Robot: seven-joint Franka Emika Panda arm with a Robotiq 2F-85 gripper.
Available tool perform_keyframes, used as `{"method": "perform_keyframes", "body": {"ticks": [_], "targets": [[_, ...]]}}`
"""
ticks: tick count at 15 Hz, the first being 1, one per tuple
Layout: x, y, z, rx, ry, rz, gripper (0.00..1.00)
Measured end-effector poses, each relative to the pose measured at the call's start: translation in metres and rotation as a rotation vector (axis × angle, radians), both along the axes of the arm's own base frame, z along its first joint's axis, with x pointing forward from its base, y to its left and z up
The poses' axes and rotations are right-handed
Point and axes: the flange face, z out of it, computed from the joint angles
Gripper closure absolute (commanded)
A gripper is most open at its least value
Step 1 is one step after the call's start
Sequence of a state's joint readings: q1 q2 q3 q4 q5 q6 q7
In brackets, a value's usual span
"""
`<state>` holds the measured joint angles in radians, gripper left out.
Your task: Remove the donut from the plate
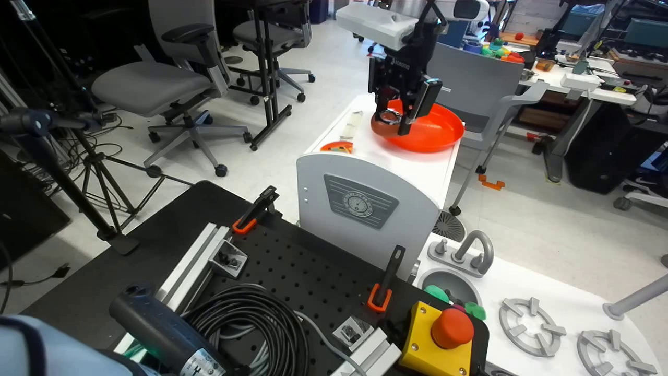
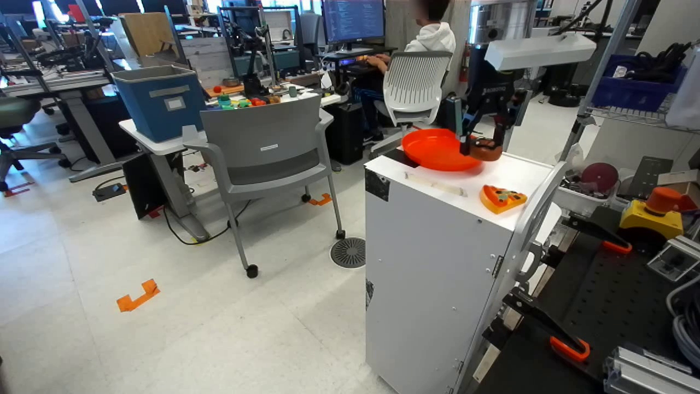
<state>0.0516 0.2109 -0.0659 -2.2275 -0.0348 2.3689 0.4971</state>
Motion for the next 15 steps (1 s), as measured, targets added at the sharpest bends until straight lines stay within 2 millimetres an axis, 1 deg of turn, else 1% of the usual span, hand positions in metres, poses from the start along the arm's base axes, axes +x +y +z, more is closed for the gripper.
{"method": "perform_keyframes", "body": {"ticks": [3,6,12,15], "targets": [[0.008,0.000,-0.003,-0.023,-0.002,-0.016,0.58],[0.007,0.004,-0.007,-0.049,0.001,0.000,0.58],[-0.008,0.013,-0.021,-0.107,0.002,0.073,0.58],[-0.013,0.016,-0.024,-0.117,-0.001,0.092,0.58]]}}
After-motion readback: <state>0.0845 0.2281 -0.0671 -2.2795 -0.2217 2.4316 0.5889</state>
